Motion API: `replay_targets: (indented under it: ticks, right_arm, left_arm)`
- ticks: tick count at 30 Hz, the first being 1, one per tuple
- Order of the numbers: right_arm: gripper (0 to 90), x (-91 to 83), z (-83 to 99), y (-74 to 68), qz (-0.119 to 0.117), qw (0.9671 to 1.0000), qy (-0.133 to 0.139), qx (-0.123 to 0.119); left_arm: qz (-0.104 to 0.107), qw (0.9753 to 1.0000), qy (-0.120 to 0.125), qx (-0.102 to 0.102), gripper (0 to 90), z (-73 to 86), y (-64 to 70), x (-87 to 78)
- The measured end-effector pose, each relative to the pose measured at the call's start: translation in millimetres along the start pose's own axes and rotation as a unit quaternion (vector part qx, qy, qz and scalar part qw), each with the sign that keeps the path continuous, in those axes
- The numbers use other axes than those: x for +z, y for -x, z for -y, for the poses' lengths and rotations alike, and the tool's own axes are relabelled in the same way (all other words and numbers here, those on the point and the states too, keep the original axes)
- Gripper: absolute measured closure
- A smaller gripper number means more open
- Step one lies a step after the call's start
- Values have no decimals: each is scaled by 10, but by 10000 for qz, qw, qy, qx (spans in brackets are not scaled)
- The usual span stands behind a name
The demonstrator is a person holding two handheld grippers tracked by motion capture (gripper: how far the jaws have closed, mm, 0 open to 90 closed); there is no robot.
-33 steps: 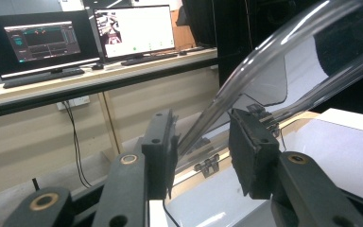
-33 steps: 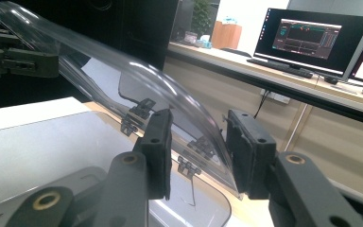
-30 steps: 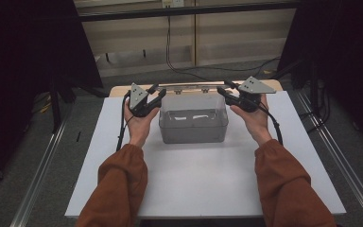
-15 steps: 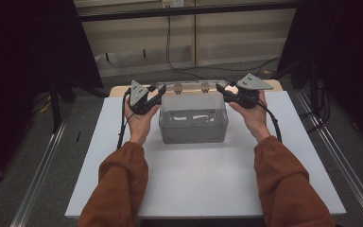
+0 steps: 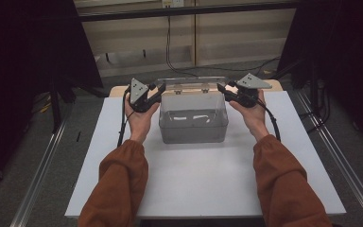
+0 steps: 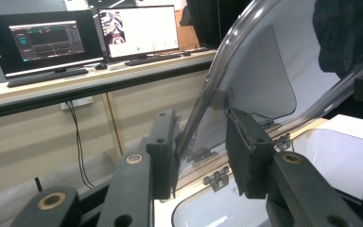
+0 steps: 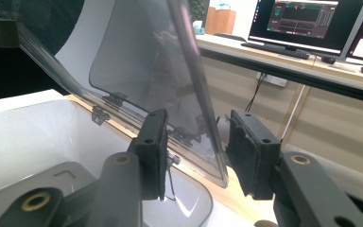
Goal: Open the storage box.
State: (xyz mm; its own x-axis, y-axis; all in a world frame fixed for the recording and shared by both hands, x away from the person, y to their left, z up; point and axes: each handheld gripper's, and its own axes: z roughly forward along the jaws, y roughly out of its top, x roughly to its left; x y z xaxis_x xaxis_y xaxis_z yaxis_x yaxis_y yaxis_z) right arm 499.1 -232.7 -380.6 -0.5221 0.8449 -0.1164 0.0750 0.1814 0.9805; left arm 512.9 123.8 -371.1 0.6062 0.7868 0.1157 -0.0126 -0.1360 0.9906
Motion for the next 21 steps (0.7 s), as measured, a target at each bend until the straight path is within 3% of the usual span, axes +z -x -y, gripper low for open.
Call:
replay_targets:
  ticks: [8, 13, 21]
  right_arm:
    - [626, 104, -18, 22, -7, 10000, -24, -43]
    - [655, 137, 19, 45, -9, 10000, -47, -12]
    - [664, 168, 36, 75, -14, 9997, 58, 226]
  left_arm:
    - [-8, 10000, -6, -64, 647, -29, -23, 20]
    - [-17, 9999, -81, 59, 647, -27, -43, 47]
    - [-145, 9998, -133, 43, 616, -26, -91, 111]
